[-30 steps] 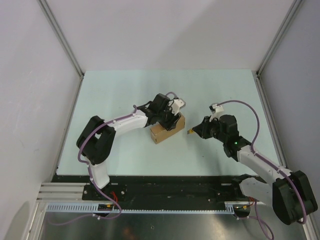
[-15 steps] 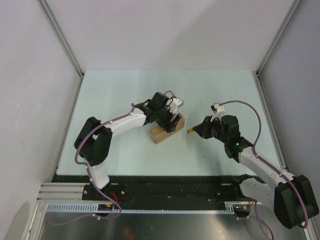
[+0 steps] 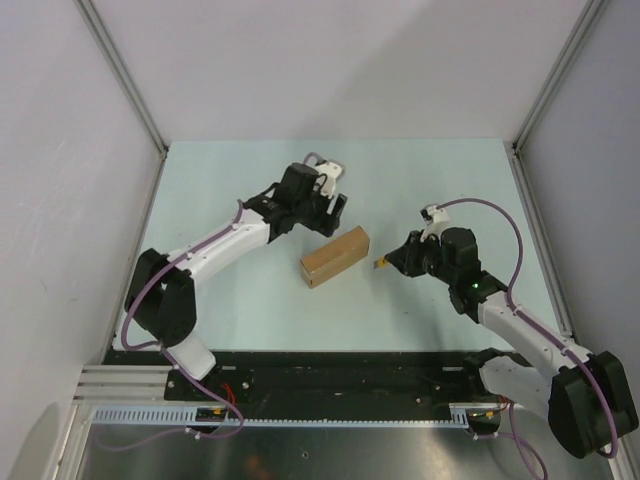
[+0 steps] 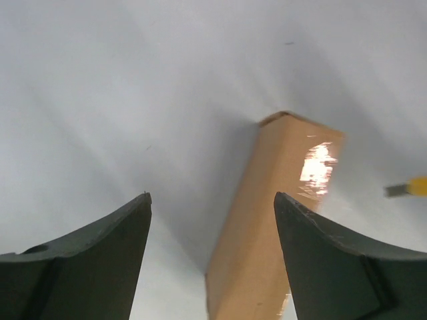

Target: Unpack the express box

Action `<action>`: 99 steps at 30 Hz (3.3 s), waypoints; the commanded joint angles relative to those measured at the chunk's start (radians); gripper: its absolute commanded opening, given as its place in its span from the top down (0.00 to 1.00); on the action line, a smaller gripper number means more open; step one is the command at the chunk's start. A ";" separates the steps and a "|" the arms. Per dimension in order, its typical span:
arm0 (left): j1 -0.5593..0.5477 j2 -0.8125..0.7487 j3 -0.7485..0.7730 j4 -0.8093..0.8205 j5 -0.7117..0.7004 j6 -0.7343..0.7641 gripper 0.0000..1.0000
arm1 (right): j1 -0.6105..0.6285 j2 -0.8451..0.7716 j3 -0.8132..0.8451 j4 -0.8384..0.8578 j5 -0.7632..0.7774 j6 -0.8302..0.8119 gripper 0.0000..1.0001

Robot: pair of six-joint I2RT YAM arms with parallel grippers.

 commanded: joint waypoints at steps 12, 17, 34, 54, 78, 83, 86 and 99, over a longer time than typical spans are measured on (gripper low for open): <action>0.208 0.039 -0.186 0.004 0.225 -0.281 0.45 | 0.068 0.245 0.144 0.132 0.131 0.061 1.00; 0.209 0.070 -0.213 0.002 0.323 -0.290 0.53 | 0.076 0.398 0.219 0.192 0.168 0.081 1.00; 0.215 -0.065 -0.417 0.082 0.509 -0.396 0.68 | 0.091 0.702 0.422 0.377 0.078 0.118 1.00; 0.234 -0.332 -0.299 0.131 0.213 -0.129 0.05 | 0.033 0.563 0.568 0.123 0.196 0.027 1.00; 0.261 0.337 0.347 0.037 0.214 -0.322 0.09 | 0.631 0.442 0.545 -0.152 0.513 -0.295 1.00; 0.261 0.386 0.356 0.037 0.317 -0.299 0.09 | 0.689 0.559 0.543 -0.075 0.621 -0.325 1.00; 0.261 0.404 0.357 0.037 0.360 -0.281 0.10 | 0.708 0.599 0.545 -0.068 0.729 -0.324 1.00; 0.241 0.411 0.298 0.022 0.386 -0.200 0.19 | 0.705 0.616 0.536 -0.141 0.912 -0.284 1.00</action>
